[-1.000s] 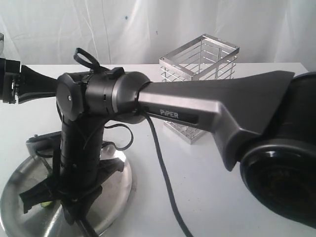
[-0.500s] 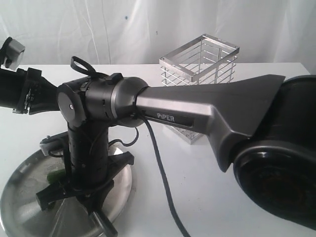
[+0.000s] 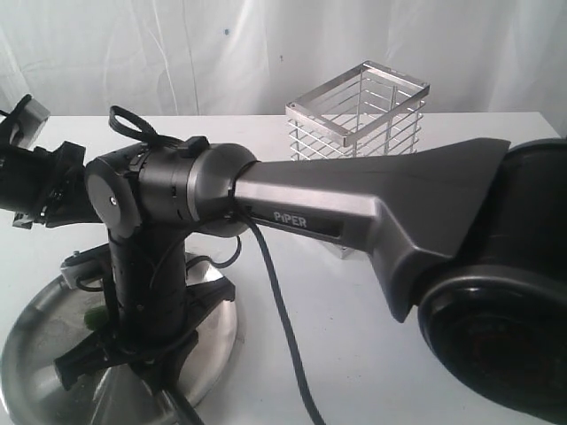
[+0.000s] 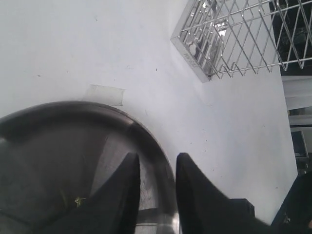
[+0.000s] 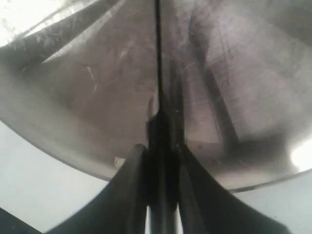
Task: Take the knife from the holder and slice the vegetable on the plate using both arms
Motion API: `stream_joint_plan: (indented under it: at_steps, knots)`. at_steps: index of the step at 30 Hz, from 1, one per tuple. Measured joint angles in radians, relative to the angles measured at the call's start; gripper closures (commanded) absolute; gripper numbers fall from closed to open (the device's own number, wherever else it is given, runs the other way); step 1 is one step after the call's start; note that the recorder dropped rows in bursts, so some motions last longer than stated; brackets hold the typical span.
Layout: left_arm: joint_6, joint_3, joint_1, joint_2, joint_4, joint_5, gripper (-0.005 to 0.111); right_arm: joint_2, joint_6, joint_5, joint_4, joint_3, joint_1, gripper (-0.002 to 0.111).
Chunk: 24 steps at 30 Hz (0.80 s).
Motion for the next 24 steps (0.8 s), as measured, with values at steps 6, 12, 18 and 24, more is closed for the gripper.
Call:
stream_joint_plan:
  at_steps: [6, 12, 18, 24]
  knots:
    - [-0.006, 0.0, 0.0, 0.004, 0.004, -0.002, 0.075, 0.0, 0.0, 0.0, 0.023, 0.0, 0.002, 0.108]
    - [-0.014, 0.0, 0.0, 0.004, 0.036, -0.008, 0.075, 0.0, -0.007, 0.0, 0.035, 0.0, 0.002, 0.108]
    - [-0.023, 0.053, 0.0, 0.004, 0.043, -0.064, 0.075, 0.0, -0.027, 0.0, 0.067, 0.0, 0.002, 0.108]
    - [-0.023, 0.096, 0.0, 0.004, 0.047, -0.098, 0.075, 0.017, -0.03, 0.0, 0.067, 0.0, 0.002, 0.108]
